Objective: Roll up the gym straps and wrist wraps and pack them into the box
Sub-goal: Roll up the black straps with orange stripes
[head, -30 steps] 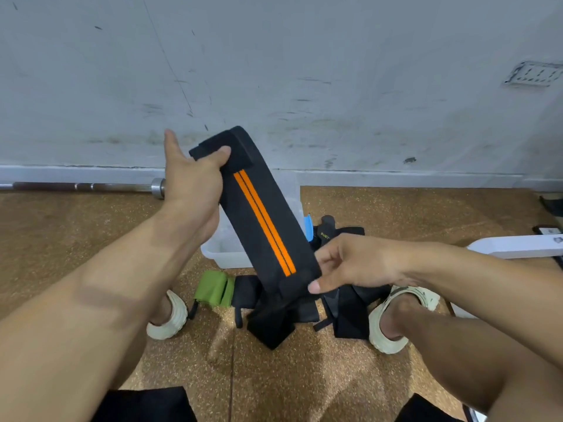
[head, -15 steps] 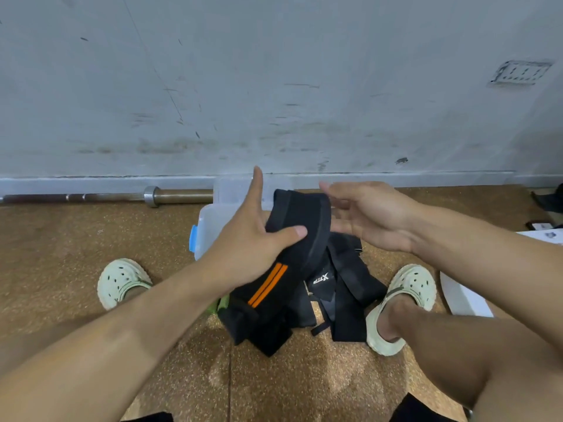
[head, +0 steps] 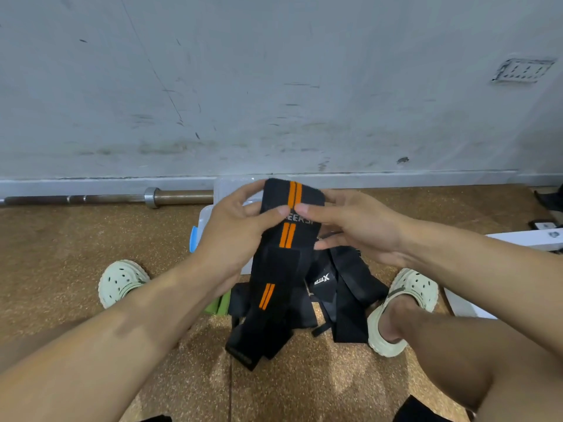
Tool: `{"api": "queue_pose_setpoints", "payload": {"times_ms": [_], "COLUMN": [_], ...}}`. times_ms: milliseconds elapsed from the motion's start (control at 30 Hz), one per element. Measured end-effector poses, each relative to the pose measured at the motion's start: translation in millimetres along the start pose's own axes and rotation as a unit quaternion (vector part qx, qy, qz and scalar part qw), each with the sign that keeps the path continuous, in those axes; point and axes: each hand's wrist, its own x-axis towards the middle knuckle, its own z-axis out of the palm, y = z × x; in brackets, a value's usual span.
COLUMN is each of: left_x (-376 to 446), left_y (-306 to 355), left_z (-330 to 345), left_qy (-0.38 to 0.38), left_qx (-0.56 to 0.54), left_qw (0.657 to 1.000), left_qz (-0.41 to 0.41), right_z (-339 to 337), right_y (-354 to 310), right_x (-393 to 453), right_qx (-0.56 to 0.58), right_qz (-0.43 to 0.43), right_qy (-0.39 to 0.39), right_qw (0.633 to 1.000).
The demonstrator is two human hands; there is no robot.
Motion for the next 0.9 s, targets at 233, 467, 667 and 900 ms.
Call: {"api": "queue_pose_setpoints", "payload": {"times_ms": [233,467,667,900], "left_x": [-0.9,2.4,3.9,-1.5], "left_y": [-3.1,-4.5,-0.5,-4.8], "left_z": [-0.3,-6.5,-9.4,-1.6], "left_qy": [-0.017,-0.027,-0.036,0.034], "left_qx": [0.022,0.049,0.077,0.149], "left_qw": [1.000,0.998,0.996,0.986], "left_qz": [-0.001,0.009,0.003,0.061], "right_z": [-0.8,-6.2,-7.3,3.3], "right_y": [-2.7,-6.3,-12.5,-11.9], "right_x": [0.5,-4.5,-11.9,-16.7], "right_qx": [0.045,-0.115,-0.182,0.024], "right_qz": [-0.067,-0.088,-0.096,0.027], "right_qy": [0.102,0.102,0.052,-0.019], "right_qw": [0.991,0.984,0.977,0.999]}}
